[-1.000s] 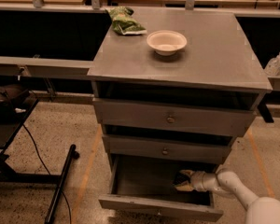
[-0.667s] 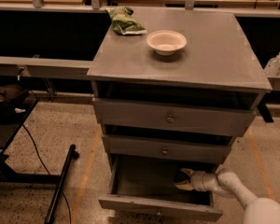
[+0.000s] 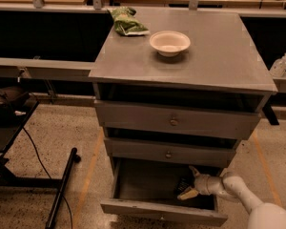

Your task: Place rxbar chocolate into bottom drawer

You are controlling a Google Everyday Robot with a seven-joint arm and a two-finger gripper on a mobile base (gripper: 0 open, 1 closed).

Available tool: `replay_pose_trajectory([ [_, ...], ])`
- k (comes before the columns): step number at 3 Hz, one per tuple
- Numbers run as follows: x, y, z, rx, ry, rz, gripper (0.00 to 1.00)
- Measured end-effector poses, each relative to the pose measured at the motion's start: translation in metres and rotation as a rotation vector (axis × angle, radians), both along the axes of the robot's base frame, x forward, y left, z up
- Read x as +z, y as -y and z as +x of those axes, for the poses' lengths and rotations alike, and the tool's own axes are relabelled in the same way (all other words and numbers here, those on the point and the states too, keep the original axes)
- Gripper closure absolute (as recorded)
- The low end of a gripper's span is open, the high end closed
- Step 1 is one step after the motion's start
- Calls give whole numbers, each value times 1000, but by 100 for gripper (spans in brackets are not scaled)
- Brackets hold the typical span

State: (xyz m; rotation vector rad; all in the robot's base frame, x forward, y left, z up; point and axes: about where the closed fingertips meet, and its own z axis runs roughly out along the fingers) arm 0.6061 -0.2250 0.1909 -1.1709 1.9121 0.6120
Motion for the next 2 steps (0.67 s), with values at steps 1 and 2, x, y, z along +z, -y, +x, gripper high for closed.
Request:
replay_pose_trajectory([
  [1, 18, 5, -3, -15, 35, 48, 0],
  [2, 48, 20, -18, -74, 74, 137, 3],
])
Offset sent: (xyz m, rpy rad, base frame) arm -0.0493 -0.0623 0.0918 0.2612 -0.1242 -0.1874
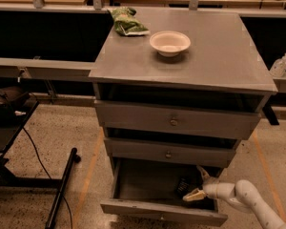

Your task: Place rxbar chocolate into bottom drawer

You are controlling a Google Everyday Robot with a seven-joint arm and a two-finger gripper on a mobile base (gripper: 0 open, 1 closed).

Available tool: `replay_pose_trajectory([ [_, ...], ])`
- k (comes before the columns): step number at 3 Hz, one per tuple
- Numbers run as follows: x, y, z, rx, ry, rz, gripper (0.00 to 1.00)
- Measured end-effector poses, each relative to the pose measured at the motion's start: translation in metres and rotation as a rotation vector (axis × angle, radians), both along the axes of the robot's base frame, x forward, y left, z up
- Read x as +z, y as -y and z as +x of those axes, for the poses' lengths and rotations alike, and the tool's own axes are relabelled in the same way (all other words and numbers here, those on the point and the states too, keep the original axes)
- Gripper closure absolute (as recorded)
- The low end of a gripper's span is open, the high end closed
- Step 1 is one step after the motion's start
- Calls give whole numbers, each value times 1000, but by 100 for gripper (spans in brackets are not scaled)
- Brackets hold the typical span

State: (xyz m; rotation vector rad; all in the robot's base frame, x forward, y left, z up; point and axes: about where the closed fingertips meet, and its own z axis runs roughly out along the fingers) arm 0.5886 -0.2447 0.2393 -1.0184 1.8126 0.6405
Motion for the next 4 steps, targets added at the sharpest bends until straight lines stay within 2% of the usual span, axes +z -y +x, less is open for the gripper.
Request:
replay_pose_trajectory([
  [1, 26, 27, -28, -61, -2, 41, 2],
  [2, 48, 48, -61, -103, -39, 41, 1],
  [3, 75, 80, -96, -196, -89, 6, 0],
  [4, 112, 112, -125, -369, -112, -8, 0],
])
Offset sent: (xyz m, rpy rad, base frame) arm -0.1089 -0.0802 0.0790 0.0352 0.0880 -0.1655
